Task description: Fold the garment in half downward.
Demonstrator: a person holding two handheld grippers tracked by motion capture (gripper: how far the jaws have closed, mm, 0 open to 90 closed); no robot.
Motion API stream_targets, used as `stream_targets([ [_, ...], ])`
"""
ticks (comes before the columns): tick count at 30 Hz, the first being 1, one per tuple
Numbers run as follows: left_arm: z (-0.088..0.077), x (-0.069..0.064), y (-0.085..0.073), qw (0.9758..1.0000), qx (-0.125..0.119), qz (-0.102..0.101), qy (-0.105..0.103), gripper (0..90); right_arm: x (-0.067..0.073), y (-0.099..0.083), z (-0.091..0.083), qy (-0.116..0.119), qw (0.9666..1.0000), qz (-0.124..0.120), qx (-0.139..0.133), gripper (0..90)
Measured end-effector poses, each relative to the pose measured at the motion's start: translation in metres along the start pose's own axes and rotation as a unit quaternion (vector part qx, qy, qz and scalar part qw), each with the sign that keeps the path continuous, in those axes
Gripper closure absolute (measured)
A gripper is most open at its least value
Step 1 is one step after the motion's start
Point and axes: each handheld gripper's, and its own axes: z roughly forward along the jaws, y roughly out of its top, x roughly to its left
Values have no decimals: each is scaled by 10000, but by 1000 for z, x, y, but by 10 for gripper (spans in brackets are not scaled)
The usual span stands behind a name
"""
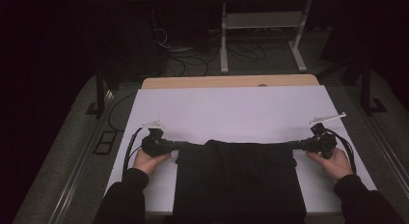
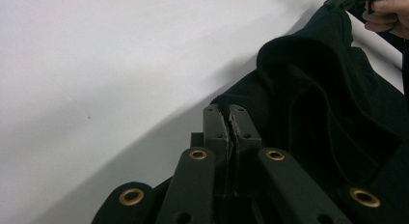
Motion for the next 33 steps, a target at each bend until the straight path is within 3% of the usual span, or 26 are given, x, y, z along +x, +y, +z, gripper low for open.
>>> stream_targets([
  [7,0,-1,1,9999,76,74,73,874,1,1,-3,-67,9999,-5,-91,858],
  [14,-4,-1,3,9996,-88,56,274,877,3,3,-4,-169,9997,-30,-169,860],
  [20,-5,-2,6,9992,-167,41,357,876,6,5,-4,-389,9988,-70,-278,861],
  [33,-1,1,14,9980,-176,83,608,877,7,14,3,-725,9971,-89,-226,863],
])
